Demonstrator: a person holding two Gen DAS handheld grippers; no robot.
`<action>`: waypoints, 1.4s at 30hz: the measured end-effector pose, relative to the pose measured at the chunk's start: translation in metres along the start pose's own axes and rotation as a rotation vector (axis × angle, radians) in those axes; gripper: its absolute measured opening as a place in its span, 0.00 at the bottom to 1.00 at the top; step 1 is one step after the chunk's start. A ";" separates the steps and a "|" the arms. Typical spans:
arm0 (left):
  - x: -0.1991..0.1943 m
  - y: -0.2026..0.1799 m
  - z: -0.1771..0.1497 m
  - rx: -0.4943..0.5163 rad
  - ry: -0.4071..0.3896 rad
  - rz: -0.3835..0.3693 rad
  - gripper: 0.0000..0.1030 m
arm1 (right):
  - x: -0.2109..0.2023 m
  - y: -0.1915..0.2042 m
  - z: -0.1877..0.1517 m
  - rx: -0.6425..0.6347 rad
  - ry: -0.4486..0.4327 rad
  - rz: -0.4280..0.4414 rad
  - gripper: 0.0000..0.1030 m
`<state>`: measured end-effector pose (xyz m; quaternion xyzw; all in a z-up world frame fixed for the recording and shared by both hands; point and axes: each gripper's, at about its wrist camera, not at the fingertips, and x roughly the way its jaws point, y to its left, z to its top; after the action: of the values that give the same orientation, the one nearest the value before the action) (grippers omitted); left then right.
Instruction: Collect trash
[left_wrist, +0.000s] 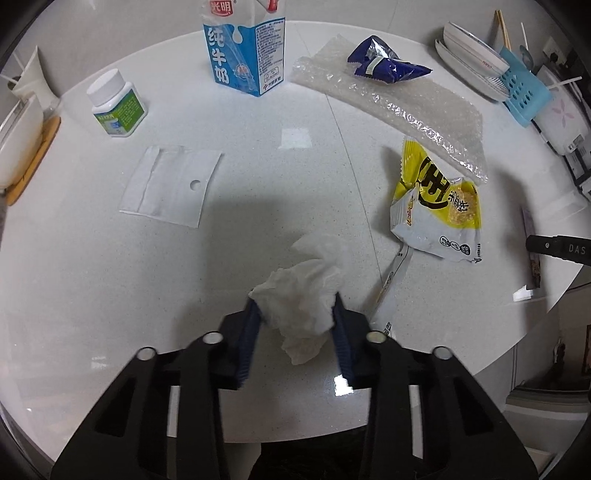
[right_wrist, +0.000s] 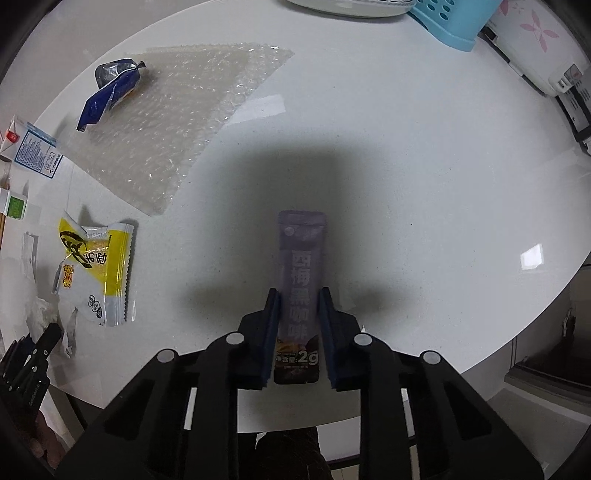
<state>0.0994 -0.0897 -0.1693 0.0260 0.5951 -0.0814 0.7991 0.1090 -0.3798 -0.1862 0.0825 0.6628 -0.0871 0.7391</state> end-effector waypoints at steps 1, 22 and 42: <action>0.000 0.000 0.001 -0.006 0.007 -0.001 0.20 | -0.001 -0.001 0.000 0.005 0.002 0.001 0.15; -0.031 0.003 -0.006 -0.055 -0.048 0.004 0.12 | -0.022 -0.019 -0.002 -0.006 -0.076 0.042 0.11; -0.078 -0.007 -0.024 -0.106 -0.135 0.020 0.12 | -0.075 -0.007 -0.029 -0.088 -0.230 0.100 0.11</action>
<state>0.0543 -0.0853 -0.1016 -0.0159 0.5429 -0.0433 0.8385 0.0712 -0.3783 -0.1150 0.0723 0.5721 -0.0299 0.8165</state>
